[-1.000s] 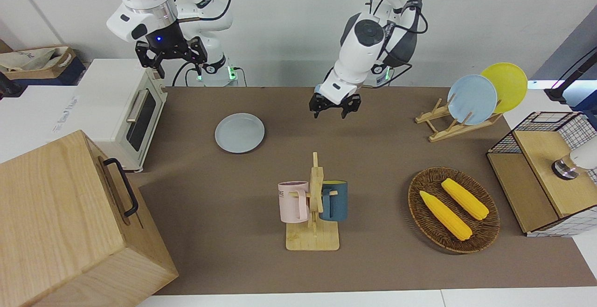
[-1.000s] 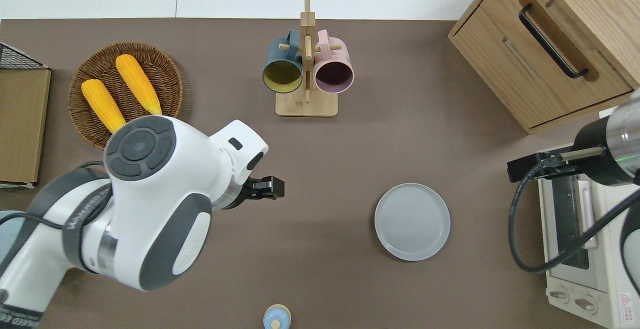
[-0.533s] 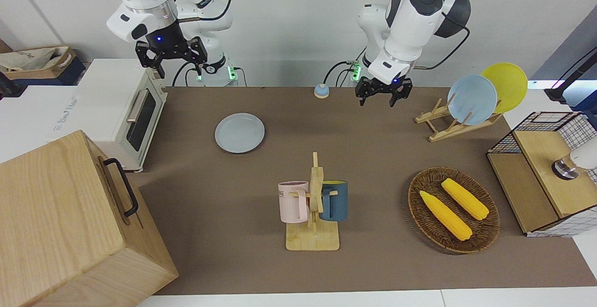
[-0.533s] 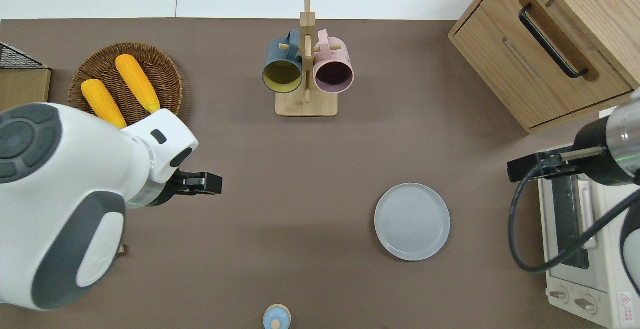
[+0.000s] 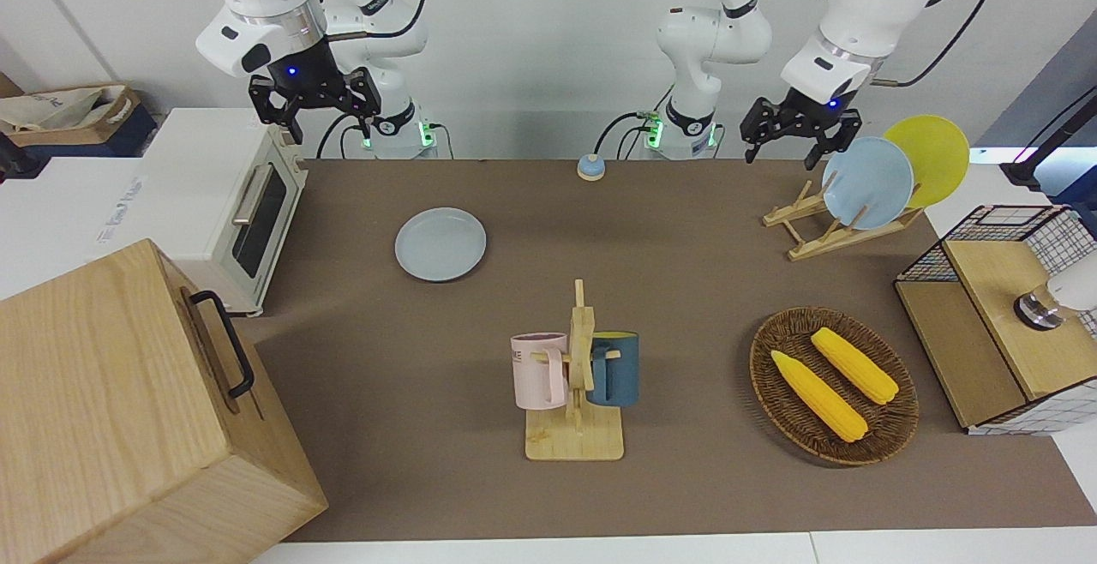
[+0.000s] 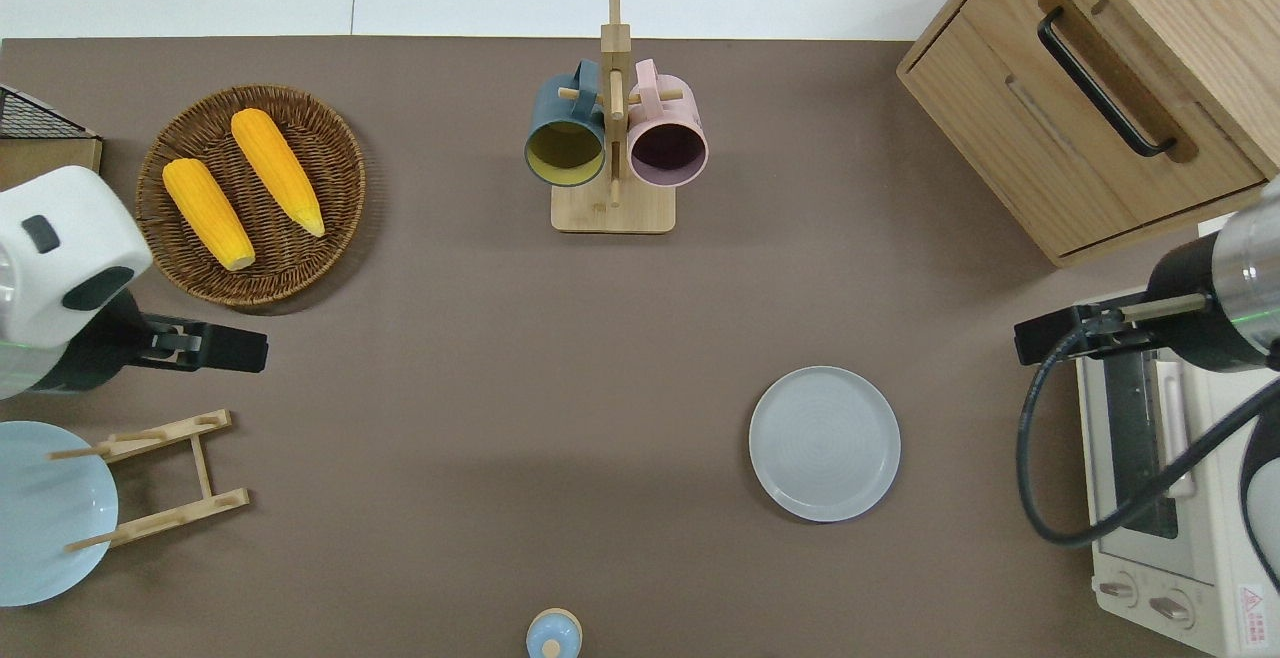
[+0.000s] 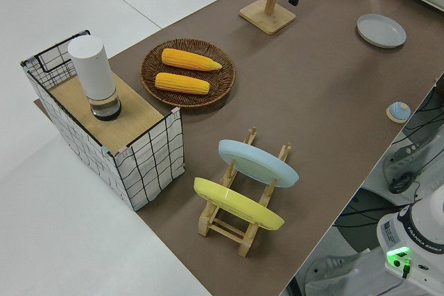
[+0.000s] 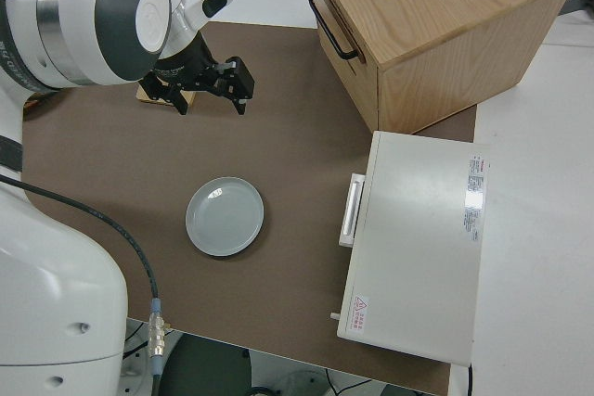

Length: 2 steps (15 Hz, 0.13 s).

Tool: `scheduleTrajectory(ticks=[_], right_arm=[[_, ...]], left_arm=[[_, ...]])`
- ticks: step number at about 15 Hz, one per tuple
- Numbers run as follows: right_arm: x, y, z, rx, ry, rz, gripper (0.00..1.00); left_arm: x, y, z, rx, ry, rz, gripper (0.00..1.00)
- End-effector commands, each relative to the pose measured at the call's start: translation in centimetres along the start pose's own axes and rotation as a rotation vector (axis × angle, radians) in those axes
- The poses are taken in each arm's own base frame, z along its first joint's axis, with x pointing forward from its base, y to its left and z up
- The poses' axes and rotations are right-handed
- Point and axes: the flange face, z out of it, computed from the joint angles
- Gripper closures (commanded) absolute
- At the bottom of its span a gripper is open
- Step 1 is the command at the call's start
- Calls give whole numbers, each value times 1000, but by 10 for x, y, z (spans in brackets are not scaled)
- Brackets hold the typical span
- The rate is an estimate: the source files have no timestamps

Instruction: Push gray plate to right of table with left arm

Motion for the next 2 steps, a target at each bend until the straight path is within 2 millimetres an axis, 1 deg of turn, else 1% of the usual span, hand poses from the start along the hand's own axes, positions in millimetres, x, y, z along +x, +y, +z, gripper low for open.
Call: scheduleTrajectory(ticks=[1,2], right_arm=[[-4,2,-3,7,-5,1,17],[-4,2,-3,8,-5,4,17]], left_arm=[[0,-15,-6,25,-11,-2,7],[0,-17,-6,25,-10,-7,7]])
